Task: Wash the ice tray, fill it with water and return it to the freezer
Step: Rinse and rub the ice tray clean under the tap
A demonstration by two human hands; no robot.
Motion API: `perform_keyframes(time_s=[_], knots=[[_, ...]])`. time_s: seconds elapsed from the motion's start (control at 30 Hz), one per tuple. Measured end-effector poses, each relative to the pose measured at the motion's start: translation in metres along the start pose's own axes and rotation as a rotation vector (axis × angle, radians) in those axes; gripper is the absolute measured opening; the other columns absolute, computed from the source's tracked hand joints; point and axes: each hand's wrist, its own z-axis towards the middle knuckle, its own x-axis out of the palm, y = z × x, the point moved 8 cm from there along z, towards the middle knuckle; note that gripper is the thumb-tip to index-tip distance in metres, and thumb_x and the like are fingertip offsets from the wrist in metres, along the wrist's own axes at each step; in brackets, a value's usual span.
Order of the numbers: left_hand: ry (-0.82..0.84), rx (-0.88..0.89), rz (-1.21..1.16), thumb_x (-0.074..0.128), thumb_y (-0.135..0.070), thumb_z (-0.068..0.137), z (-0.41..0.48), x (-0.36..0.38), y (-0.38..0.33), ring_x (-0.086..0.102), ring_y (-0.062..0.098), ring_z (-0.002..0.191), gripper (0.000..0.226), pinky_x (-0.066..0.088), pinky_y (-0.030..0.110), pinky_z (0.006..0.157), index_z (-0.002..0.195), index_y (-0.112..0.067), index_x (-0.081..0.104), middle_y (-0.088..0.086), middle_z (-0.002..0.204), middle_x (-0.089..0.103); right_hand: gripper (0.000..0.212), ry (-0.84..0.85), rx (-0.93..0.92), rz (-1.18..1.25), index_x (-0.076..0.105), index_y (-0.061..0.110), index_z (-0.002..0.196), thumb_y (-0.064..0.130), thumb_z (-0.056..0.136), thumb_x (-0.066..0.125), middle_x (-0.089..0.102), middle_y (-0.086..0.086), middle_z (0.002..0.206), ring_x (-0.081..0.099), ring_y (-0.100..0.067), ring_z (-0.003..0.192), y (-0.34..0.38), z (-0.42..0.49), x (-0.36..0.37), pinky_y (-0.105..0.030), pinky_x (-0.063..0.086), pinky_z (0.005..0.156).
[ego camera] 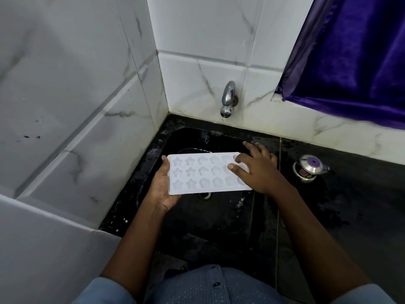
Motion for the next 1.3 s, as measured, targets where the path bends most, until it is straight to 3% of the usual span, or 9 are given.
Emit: perform_keyframes(time_s=[0.53, 0.67, 0.8, 1.1, 1.3], knots=[[0.004, -0.005, 0.008, 0.033, -0.069, 0.105, -0.0058, -0.0029, -0.0008, 0.072, 0.037, 0.117, 0.076, 0.064, 0.05, 0.08, 0.138, -0.007, 0.062, 0.021, 0.135, 0.07, 0.047, 0.017, 0.015, 0.05, 0.061, 0.043, 0.122, 0.076, 0.095, 0.042, 0.013, 0.006, 0.174, 0.001, -0.027, 0.159, -0.0013, -0.0015, 0.0023, -0.058, 0.007, 0.12], [-0.005, 0.001, 0.004, 0.033, -0.069, 0.105, -0.0062, -0.0031, -0.0037, 0.074, 0.036, 0.114, 0.075, 0.065, 0.049, 0.079, 0.136, -0.008, 0.064, 0.02, 0.133, 0.071, 0.062, 0.019, 0.002, 0.002, 0.059, 0.047, 0.128, 0.086, 0.088, 0.031, 0.013, 0.008, 0.174, 0.002, -0.026, 0.159, -0.0017, -0.0001, 0.0043, -0.057, 0.001, 0.122], [0.009, 0.003, 0.012, 0.033, -0.068, 0.105, -0.0077, -0.0003, -0.0044, 0.072, 0.036, 0.118, 0.075, 0.064, 0.05, 0.081, 0.137, -0.008, 0.063, 0.02, 0.135, 0.07, 0.043, -0.009, -0.001, 0.019, 0.061, 0.043, 0.118, 0.075, 0.096, 0.043, 0.014, 0.008, 0.173, 0.002, -0.024, 0.159, -0.0007, 0.0027, 0.0016, -0.054, -0.001, 0.121], [0.007, 0.001, 0.016, 0.033, -0.067, 0.105, -0.0077, -0.0018, -0.0053, 0.073, 0.035, 0.115, 0.073, 0.065, 0.05, 0.081, 0.132, -0.008, 0.066, 0.02, 0.133, 0.071, 0.042, 0.006, 0.001, 0.055, 0.064, 0.044, 0.117, 0.074, 0.095, 0.047, 0.015, 0.009, 0.173, 0.001, -0.024, 0.159, -0.0002, 0.0022, 0.0005, -0.055, -0.001, 0.121], [0.01, 0.003, 0.024, 0.034, -0.069, 0.104, -0.006, -0.0031, -0.0083, 0.069, 0.036, 0.123, 0.076, 0.063, 0.051, 0.088, 0.14, -0.008, 0.062, 0.02, 0.139, 0.068, 0.04, -0.037, -0.012, 0.058, 0.061, 0.042, 0.117, 0.072, 0.095, 0.049, 0.017, 0.009, 0.173, 0.004, -0.025, 0.158, 0.0044, 0.0009, -0.0048, -0.053, 0.0, 0.121]])
